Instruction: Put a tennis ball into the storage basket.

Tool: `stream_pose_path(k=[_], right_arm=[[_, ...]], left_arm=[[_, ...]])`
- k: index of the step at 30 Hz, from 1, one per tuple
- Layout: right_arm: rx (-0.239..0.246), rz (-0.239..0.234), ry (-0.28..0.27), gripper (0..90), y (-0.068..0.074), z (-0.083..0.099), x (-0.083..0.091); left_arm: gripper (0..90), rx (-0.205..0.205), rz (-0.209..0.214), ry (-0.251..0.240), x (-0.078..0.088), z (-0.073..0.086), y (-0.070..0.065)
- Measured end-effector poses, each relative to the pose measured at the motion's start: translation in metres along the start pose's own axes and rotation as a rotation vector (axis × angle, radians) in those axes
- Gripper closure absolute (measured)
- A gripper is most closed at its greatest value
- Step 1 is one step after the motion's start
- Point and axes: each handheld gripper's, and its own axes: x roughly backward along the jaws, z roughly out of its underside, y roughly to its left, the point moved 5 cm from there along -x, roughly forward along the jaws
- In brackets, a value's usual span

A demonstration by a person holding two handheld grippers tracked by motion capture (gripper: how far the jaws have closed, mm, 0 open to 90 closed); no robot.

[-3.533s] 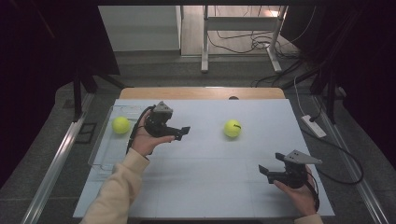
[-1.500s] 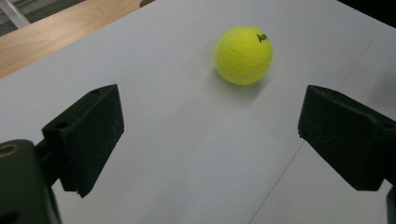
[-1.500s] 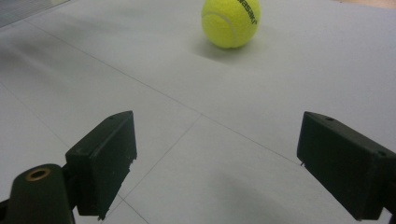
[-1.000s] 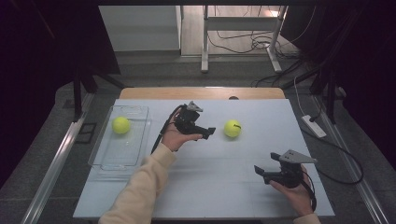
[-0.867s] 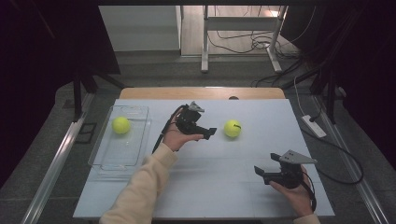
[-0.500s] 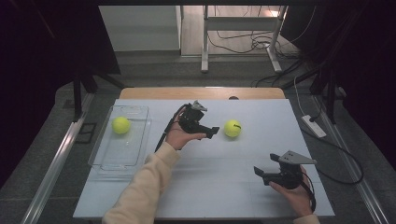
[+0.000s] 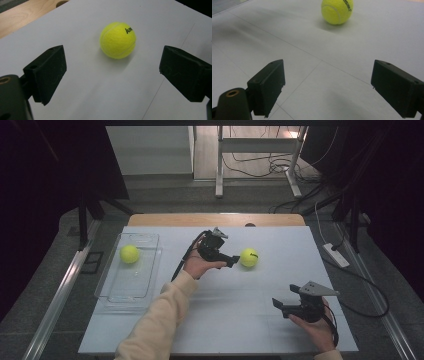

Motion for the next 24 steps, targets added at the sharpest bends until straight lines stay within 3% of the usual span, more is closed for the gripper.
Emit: stream_pose_path(k=[24], right_arm=[[0.002, 0.004, 0.007, 12.0, -0.001, 0.001, 0.0]], left_arm=[[8.3, -0.012, 0.006, 0.032, -0.026, -0.01, -0.004]])
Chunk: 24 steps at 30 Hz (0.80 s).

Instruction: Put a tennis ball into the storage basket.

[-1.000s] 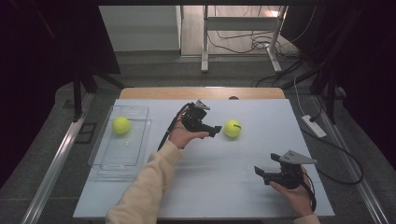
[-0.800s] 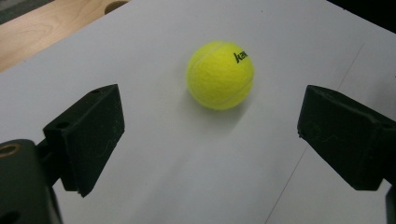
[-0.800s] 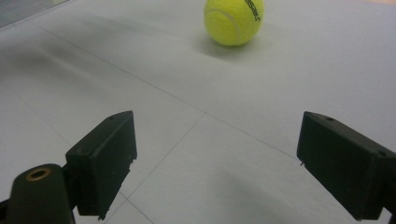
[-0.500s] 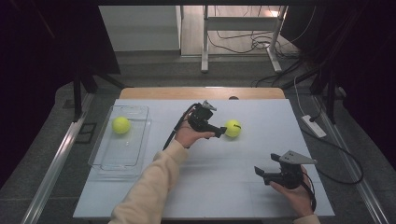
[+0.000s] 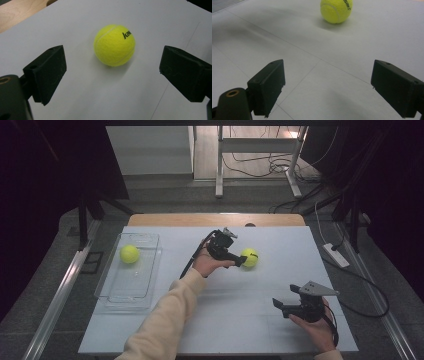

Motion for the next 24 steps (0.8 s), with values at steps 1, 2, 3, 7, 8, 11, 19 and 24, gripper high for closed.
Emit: stream_pose_path(k=[1, 2, 3, 7, 8, 11, 19, 24], right_arm=[[0.001, 0.0, 0.001, 12.1, 0.0, 0.0, 0.0], [0.002, 0.0, 0.0, 12.1, 0.0, 0.0, 0.0], [0.004, 0.002, 0.0, 12.2, 0.0, 0.0, 0.0], [0.005, 0.001, 0.002, 12.2, 0.0, 0.001, -0.001], [0.003, 0.001, 0.004, 12.2, -0.001, 0.001, -0.001], [0.003, 0.002, 0.003, 12.3, -0.001, 0.001, -0.001], [0.001, 0.002, 0.002, 12.3, -0.001, 0.001, 0.0], [-0.001, 0.003, 0.002, 12.3, -0.002, 0.001, 0.0]], left_arm=[[8.3, 0.002, -0.001, 0.001, -0.001, 0.0, 0.0], [8.3, 0.004, -0.001, 0.003, -0.003, -0.001, 0.0], [8.3, 0.004, 0.003, 0.003, -0.004, -0.002, 0.0], [8.2, 0.006, 0.006, 0.01, -0.009, -0.003, 0.0], [8.2, 0.007, 0.007, 0.011, -0.01, -0.003, 0.0], [8.2, 0.007, 0.011, 0.017, -0.015, -0.004, -0.001], [8.1, 0.016, 0.022, 0.027, -0.024, -0.005, -0.003], [8.1, 0.019, 0.023, 0.033, -0.029, -0.006, -0.003]])
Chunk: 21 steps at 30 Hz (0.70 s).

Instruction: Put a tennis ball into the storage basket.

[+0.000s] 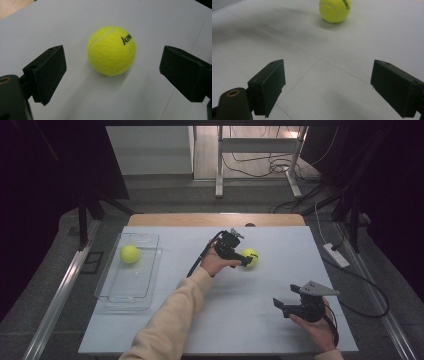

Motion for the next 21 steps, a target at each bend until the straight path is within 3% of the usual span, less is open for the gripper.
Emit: stream_pose_path(k=[21], right_arm=[[0.0, 0.005, 0.004, 12.3, -0.002, 0.001, 0.0]], left_arm=[[8.1, 0.007, -0.004, 0.023, -0.02, -0.002, 0.001]])
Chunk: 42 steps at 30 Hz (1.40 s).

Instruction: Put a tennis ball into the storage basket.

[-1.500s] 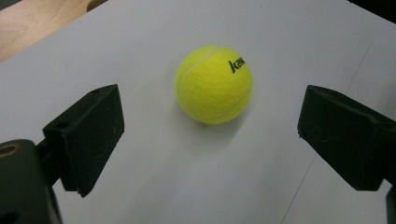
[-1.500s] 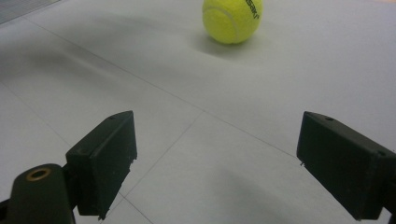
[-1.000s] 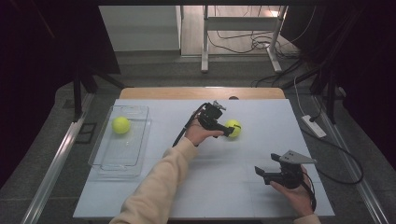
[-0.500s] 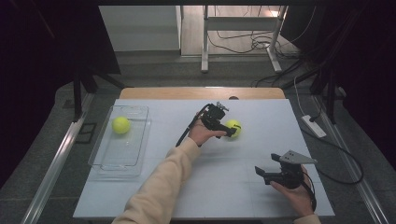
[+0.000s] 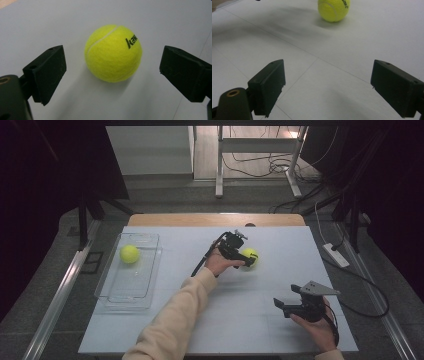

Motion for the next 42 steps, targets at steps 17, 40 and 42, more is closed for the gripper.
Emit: stream_pose_path(k=[17, 40, 42], right_arm=[[-0.003, -0.004, -0.002, 12.3, -0.001, 0.0, 0.0], [-0.005, -0.002, -0.002, 12.3, -0.002, 0.001, 0.001], [-0.004, 0.0, -0.001, 12.3, -0.002, 0.001, 0.002]], left_arm=[[8.2, 0.006, -0.018, 0.019, -0.013, -0.006, 0.0], [8.9, 0.028, -0.017, 0.05, -0.034, -0.008, -0.001], [10.4, 0.028, -0.018, 0.053, -0.035, -0.008, -0.001]])
